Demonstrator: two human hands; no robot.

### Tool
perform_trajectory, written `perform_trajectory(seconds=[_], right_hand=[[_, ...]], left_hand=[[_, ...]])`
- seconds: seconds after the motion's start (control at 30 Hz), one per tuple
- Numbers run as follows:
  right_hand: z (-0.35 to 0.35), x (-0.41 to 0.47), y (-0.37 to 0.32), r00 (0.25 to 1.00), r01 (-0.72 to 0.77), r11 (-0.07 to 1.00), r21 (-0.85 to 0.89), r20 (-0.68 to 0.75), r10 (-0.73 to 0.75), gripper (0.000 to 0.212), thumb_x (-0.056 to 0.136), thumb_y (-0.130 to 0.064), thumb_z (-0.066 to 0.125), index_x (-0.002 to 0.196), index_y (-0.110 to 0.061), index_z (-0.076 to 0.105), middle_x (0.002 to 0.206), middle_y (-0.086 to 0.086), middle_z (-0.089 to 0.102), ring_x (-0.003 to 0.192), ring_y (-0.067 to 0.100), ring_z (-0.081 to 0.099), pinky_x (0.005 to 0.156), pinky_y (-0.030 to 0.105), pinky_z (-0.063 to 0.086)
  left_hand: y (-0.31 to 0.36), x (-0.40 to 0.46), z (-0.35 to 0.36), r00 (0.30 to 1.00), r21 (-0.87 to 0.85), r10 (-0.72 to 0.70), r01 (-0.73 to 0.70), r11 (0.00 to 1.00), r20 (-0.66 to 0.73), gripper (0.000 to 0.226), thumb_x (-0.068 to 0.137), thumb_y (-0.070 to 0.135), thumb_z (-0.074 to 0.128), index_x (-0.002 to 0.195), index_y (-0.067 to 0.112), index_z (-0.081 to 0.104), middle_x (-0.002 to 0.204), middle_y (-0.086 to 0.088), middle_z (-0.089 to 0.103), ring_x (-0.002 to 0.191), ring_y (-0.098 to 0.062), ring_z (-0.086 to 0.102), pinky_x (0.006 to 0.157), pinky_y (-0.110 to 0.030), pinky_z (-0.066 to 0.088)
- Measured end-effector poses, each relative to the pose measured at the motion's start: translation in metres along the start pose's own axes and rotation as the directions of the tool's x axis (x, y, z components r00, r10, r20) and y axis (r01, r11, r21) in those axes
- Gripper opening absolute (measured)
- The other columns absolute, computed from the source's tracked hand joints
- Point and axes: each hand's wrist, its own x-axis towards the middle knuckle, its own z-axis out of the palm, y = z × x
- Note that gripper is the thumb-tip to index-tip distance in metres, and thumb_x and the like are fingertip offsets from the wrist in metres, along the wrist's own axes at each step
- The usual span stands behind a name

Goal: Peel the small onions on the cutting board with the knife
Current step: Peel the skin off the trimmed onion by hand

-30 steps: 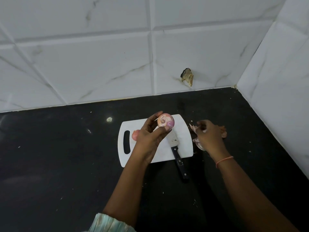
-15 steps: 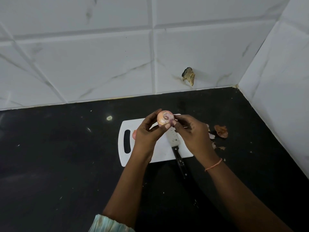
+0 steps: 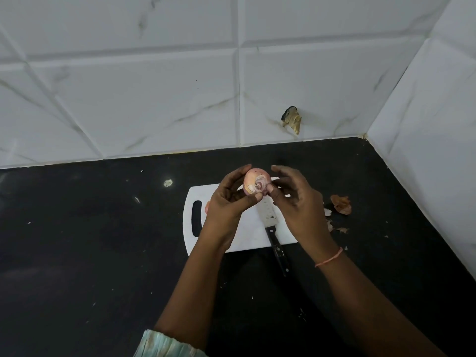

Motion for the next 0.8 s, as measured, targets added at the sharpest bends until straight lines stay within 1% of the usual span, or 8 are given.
perform_trajectory(seconds=[0.1,0.2,0.33,0.4,0.5,0.57,0.67,0.8], right_hand=[[-0.001,0.002,0.005,0.997,0.054,0.998,-0.014,-0.047,-0.055,0.02,0.089,-0.013,0.069,0.109,-0.008,0.069,0.104,0.001,0.07,0.095,0.011,0.068,0.074,0.037,0.061],[-0.004,0.004,0.005,0.995,0.058,0.998,-0.04,-0.074,-0.061,0.012,0.089,-0.012,0.068,0.099,-0.006,0.071,0.093,0.002,0.071,0.088,0.01,0.068,0.075,0.033,0.059],[-0.005,0.004,0.0,0.994,0.074,0.995,-0.07,-0.072,-0.079,0.009,0.09,-0.012,0.067,0.097,-0.007,0.071,0.089,-0.001,0.071,0.084,0.005,0.067,0.074,0.021,0.056],[-0.007,0.006,-0.001,0.995,0.069,0.996,-0.06,-0.071,-0.073,0.009,0.089,-0.012,0.069,0.096,-0.006,0.071,0.088,-0.002,0.071,0.082,0.004,0.067,0.074,0.018,0.055],[-0.01,0.009,-0.005,0.999,0.022,1.0,0.011,-0.035,-0.022,0.018,0.087,-0.018,0.071,0.102,-0.008,0.069,0.093,-0.004,0.071,0.086,0.005,0.068,0.076,0.02,0.057],[-0.009,0.007,-0.007,1.0,-0.017,0.996,0.085,0.0,0.017,0.025,0.087,-0.023,0.07,0.108,-0.01,0.066,0.098,-0.006,0.07,0.09,0.005,0.069,0.077,0.023,0.058],[-0.004,0.004,-0.006,0.998,-0.062,0.985,0.161,-0.003,0.064,0.018,0.089,-0.022,0.066,0.102,-0.01,0.065,0.096,-0.001,0.071,0.087,0.011,0.072,0.073,0.033,0.061],[-0.003,0.003,-0.001,0.994,-0.094,0.984,0.155,-0.048,0.102,0.01,0.092,-0.015,0.065,0.094,-0.005,0.065,0.088,0.002,0.072,0.078,0.01,0.073,0.068,0.028,0.06]], left_hand=[[0.001,-0.001,-0.002,1.0,0.018,0.009,-0.009,1.0,0.027,0.056,0.08,-0.01,0.073,0.129,0.013,0.061,0.126,-0.004,0.067,0.116,-0.023,0.064,0.093,-0.031,0.054],[0.001,-0.001,-0.001,1.0,-0.011,-0.005,0.005,1.0,0.031,0.054,0.078,-0.008,0.074,0.126,0.014,0.063,0.125,-0.005,0.068,0.114,-0.021,0.066,0.091,-0.029,0.054],[0.001,0.0,-0.003,0.999,-0.024,-0.002,0.003,1.0,0.041,0.056,0.076,-0.003,0.077,0.128,0.014,0.064,0.127,-0.006,0.068,0.119,-0.023,0.064,0.096,-0.032,0.053],[0.001,-0.001,-0.002,0.999,-0.043,-0.007,0.009,0.999,0.044,0.058,0.073,0.001,0.077,0.128,0.014,0.064,0.126,-0.005,0.068,0.119,-0.022,0.064,0.097,-0.032,0.053],[0.002,-0.002,0.002,0.999,-0.071,-0.001,0.004,0.997,0.042,0.061,0.072,0.004,0.077,0.13,0.014,0.062,0.128,-0.006,0.068,0.119,-0.022,0.064,0.096,-0.03,0.053],[0.003,0.0,0.004,0.999,-0.067,0.026,-0.023,0.998,0.047,0.062,0.074,0.002,0.078,0.133,0.014,0.06,0.129,-0.007,0.067,0.121,-0.023,0.063,0.099,-0.035,0.053],[0.003,0.001,0.006,0.997,-0.048,0.062,-0.061,0.997,0.039,0.058,0.076,0.007,0.081,0.13,0.013,0.06,0.129,-0.007,0.067,0.122,-0.025,0.062,0.105,-0.043,0.049],[0.003,-0.001,0.008,0.997,-0.093,0.053,-0.048,0.994,0.047,0.054,0.074,0.019,0.079,0.125,0.015,0.062,0.129,-0.007,0.067,0.124,-0.026,0.061,0.107,-0.043,0.048]])
